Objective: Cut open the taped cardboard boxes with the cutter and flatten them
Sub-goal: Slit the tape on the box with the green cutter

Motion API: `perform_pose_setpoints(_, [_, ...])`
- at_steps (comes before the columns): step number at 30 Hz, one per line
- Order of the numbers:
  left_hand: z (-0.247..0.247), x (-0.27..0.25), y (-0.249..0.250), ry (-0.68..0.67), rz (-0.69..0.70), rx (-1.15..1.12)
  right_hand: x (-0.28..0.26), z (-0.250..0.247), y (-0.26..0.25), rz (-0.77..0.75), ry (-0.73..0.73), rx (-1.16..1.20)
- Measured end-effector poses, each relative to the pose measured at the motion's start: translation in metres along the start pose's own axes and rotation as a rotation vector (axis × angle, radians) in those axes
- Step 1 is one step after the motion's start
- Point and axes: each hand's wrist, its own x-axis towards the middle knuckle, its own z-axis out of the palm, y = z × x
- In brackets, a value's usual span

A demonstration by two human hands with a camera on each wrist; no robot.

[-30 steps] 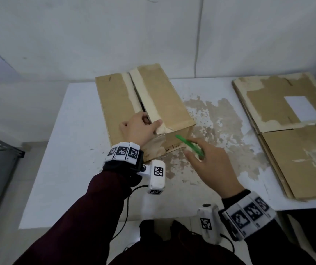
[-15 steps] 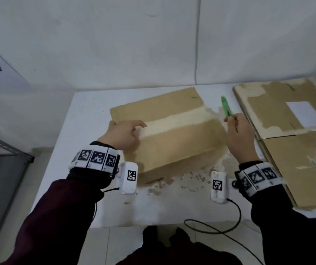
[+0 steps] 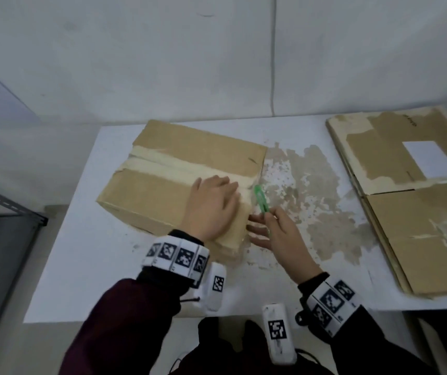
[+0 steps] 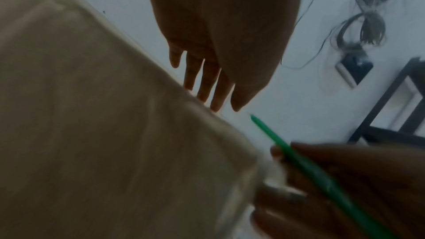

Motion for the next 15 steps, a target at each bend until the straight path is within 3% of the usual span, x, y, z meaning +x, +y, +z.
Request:
perform_pose_setpoints(5, [0.031, -0.014, -0.001, 0.242, 0.066, 0.011, 0.007, -0.027, 0.004, -0.176, 0.05, -0.409])
perform_pose_setpoints(9, [0.033, -0.01, -0.001, 0.327, 0.105, 0.017, 0.011, -0.038, -0.008, -0.354, 0.058, -0.533])
perform_pose_setpoints(15, [0.035, -0.008, 0.001, 0.365, 0.137, 0.022, 0.018, -0.042, -0.014, -0.408, -0.042, -0.717])
